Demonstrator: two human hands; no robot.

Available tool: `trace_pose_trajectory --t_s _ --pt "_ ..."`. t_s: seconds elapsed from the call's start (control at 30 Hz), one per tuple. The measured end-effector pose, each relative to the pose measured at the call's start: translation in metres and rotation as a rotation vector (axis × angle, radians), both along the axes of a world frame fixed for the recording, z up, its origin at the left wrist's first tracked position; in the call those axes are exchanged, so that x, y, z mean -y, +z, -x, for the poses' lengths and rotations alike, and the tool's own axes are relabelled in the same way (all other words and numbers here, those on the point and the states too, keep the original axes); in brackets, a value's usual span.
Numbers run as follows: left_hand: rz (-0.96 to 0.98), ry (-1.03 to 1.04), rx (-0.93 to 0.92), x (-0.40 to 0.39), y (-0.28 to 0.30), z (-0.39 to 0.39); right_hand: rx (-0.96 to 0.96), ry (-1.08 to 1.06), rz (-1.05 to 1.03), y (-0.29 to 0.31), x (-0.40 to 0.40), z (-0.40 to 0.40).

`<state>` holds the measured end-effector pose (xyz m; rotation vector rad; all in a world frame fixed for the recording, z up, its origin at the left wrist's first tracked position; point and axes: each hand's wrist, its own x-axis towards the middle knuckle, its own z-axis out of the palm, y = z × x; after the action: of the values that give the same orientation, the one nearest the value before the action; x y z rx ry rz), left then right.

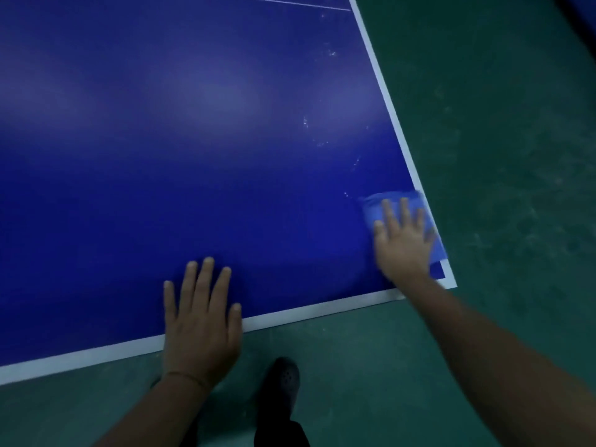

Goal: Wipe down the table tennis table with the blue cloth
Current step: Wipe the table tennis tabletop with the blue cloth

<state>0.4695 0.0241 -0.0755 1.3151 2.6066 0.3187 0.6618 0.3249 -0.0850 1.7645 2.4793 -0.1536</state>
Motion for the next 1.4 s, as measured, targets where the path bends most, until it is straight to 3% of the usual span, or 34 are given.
trace_pose_trajectory --t_s 0.07,0.13,0.27,0.33,0.4,0.47,0.53,0.7,0.83,0.93,1.03,1.17,1.2,1.3,1.4 --pt "0.04 -0.006 -0.041 -0.005 -0.005 -0.006 -0.09 -0.214 0.044 0.003 -0.015 -0.014" --pt "0.052 0.02 -0.079 -0.009 -0.01 -0.008 -0.091 -0.185 -0.014 -0.003 0.01 -0.002" --pt "0.062 0.035 -0.114 -0.011 -0.014 -0.011 -0.073 0.534 -0.011 -0.012 0.107 0.01" --pt "0.086 0.032 -0.121 -0.012 -0.013 -0.011 -0.084 0.686 0.041 -0.009 0.077 0.002" --pt "0.095 0.037 -0.121 -0.014 -0.011 -0.011 -0.04 0.542 -0.014 -0.006 0.015 0.001" --pt "0.09 0.038 -0.116 -0.016 -0.009 -0.013 0.007 0.264 0.022 0.002 -0.041 -0.001" --pt "0.096 0.039 -0.112 -0.015 -0.009 -0.013 -0.007 0.165 0.039 0.004 -0.041 -0.011" --pt "0.103 0.053 -0.118 -0.013 -0.015 -0.011 -0.068 0.438 0.065 0.001 0.077 -0.072" --pt "0.094 0.054 -0.118 -0.015 -0.014 -0.013 -0.006 0.475 0.059 0.001 0.033 -0.044" --pt "0.103 0.053 -0.122 -0.014 -0.015 -0.013 -0.062 0.439 0.045 0.0 0.008 -0.016" --pt "0.113 0.056 -0.117 -0.016 -0.014 -0.013 -0.124 0.428 -0.127 -0.001 -0.031 -0.031" --pt "0.114 0.058 -0.108 -0.015 -0.011 -0.013 -0.226 -0.121 -0.028 0.018 -0.112 -0.062" --pt "0.111 0.059 -0.105 -0.015 -0.01 -0.014 -0.256 -0.172 -0.057 0.026 -0.119 -0.063" --pt "0.114 0.06 -0.103 -0.016 -0.009 -0.014 -0.344 0.065 -0.278 0.038 -0.086 -0.04" --pt "0.114 0.059 -0.1 -0.016 -0.008 -0.013 -0.37 0.372 -0.096 0.022 -0.006 -0.014"
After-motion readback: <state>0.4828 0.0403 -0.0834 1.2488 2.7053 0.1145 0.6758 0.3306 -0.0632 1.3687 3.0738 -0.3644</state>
